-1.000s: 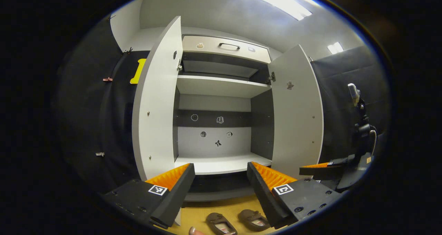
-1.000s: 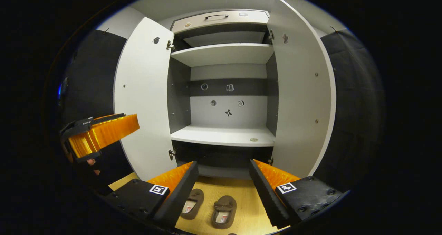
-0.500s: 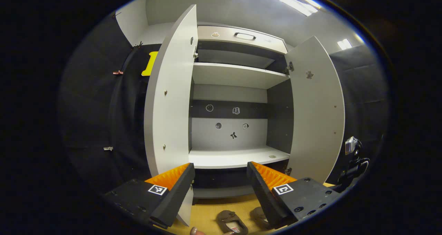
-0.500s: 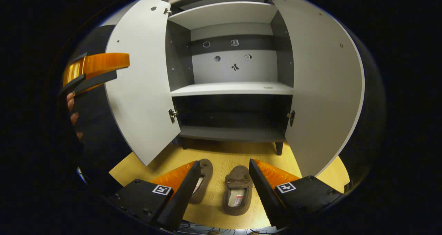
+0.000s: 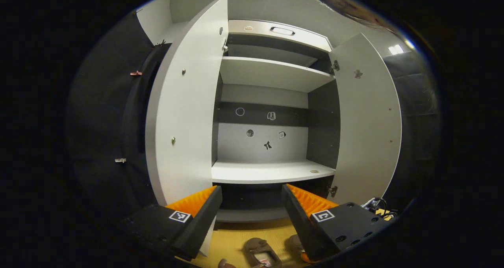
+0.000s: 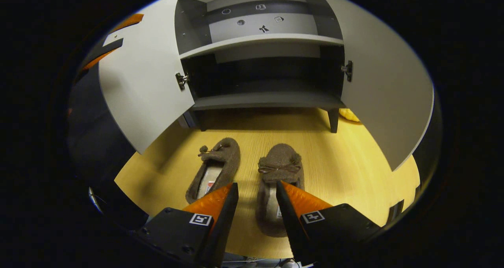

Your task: Grab one shoe with the right hand and put it into the shoe cabinet, grab the other shoe with the left hand and put it into the shoe cabinet; then close the right door with the right hand and the left door with the left hand.

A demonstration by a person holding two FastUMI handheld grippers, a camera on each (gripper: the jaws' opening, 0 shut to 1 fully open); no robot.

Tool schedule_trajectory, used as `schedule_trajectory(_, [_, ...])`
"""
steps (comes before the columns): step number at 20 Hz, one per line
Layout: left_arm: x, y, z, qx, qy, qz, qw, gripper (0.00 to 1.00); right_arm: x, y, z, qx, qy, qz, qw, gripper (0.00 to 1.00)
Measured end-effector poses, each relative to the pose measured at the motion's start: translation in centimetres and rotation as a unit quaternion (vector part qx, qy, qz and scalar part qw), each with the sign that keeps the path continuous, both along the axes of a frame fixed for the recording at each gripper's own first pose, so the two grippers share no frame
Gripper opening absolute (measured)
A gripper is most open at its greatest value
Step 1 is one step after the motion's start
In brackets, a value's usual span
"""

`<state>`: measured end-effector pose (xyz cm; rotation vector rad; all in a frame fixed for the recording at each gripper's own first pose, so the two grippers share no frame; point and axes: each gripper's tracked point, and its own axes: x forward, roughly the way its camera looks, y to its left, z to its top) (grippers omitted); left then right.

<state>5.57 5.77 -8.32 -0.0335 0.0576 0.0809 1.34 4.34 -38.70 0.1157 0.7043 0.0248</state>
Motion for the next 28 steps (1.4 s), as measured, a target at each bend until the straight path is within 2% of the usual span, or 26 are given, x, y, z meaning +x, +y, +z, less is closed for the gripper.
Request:
schedule_trajectory(7, [1.0, 0.2, -2.3, 0.006, 0.021, -0.006, 1.0, 0.96, 2.8, -0.3, -5.2, -0.009, 0.032, -0.017, 0.999, 0.68])
schedule_trajectory(13, [1.8, 0.3, -3.7, -0.006, 0.031, -0.015, 0.999, 0.96, 5.6, -0.5, -6.8, -0.025, 0.028, -0.029, 0.999, 0.66])
schedule_trajectory(15, [2.0, 0.3, -4.1, -0.004, 0.034, -0.02, 0.999, 0.96, 6.3, -0.7, -7.5, -0.027, 0.027, -0.039, 0.998, 0.49])
schedule_trajectory(17, [2.2, 0.2, -4.5, 0.001, 0.04, -0.025, 0.999, 0.96, 7.1, -0.8, -7.8, -0.035, 0.023, -0.044, 0.998, 0.49])
schedule_trajectory(18, [2.1, 0.1, -4.6, 0.003, 0.041, -0.026, 0.999, 0.96, 7.2, -1.6, -8.1, -0.06, 0.021, -0.054, 0.997, 0.49])
schedule_trajectory(20, [2.1, 0.1, -4.7, 0.004, 0.042, -0.029, 0.999, 0.96, 7.4, -1.4, -8.1, -0.06, 0.02, -0.051, 0.997, 0.18])
schedule_trajectory(21, [2.0, 0.1, -4.7, 0.004, 0.043, -0.029, 0.999, 0.96, 7.5, -1.4, -8.1, -0.059, 0.02, -0.048, 0.997, 0.21])
schedule_trajectory(23, [1.9, 0.2, -4.9, 0.005, 0.048, -0.028, 0.998, 0.96, 7.4, -1.3, -8.1, -0.057, 0.024, -0.034, 0.997, 0.21])
schedule_trajectory(24, [1.8, 0.3, -5.1, 0.004, 0.05, -0.027, 0.998, 0.96, 7.5, -1.7, -7.6, -0.058, 0.019, -0.043, 0.997, 0.16])
schedule_trajectory(25, [1.7, 0.2, -5.1, 0.002, 0.052, -0.027, 0.998, 0.96, 7.6, -1.6, -7.8, -0.054, 0.025, -0.04, 0.997, 0.05])
schedule_trajectory(28, [1.1, -0.1, -4.8, 0.003, 0.052, -0.025, 0.998, 0.96, 7.2, -1.4, -7.6, -0.056, 0.025, -0.024, 0.998, 0.05])
